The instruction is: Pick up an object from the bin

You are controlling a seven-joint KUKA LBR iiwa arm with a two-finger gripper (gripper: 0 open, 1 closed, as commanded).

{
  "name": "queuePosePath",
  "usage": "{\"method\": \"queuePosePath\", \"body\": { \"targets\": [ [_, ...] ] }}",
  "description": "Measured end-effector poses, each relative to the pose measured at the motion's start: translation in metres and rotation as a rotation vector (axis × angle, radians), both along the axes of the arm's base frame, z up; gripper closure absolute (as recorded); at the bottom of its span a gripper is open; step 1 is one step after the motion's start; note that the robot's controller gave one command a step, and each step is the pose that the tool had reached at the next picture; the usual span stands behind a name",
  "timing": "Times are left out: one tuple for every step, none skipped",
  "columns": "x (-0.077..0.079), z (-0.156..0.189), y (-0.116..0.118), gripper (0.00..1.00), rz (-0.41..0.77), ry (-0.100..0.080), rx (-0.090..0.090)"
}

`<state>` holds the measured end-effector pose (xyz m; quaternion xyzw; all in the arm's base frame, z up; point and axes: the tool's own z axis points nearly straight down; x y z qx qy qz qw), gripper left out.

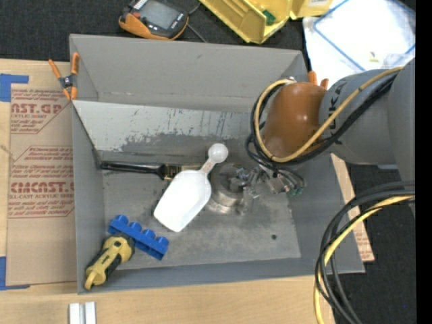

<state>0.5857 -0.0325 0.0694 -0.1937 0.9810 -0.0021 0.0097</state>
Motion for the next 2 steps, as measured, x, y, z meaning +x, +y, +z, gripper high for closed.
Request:
{"method": "queuePosePath", "body": {
  "targets": [
    [-0.002,0.015,0.000,1.00,0.000,0.004,0.000],
    [-0.001,0.049,0.001,1.00,-0.001,0.001,0.000]
  ]
}}
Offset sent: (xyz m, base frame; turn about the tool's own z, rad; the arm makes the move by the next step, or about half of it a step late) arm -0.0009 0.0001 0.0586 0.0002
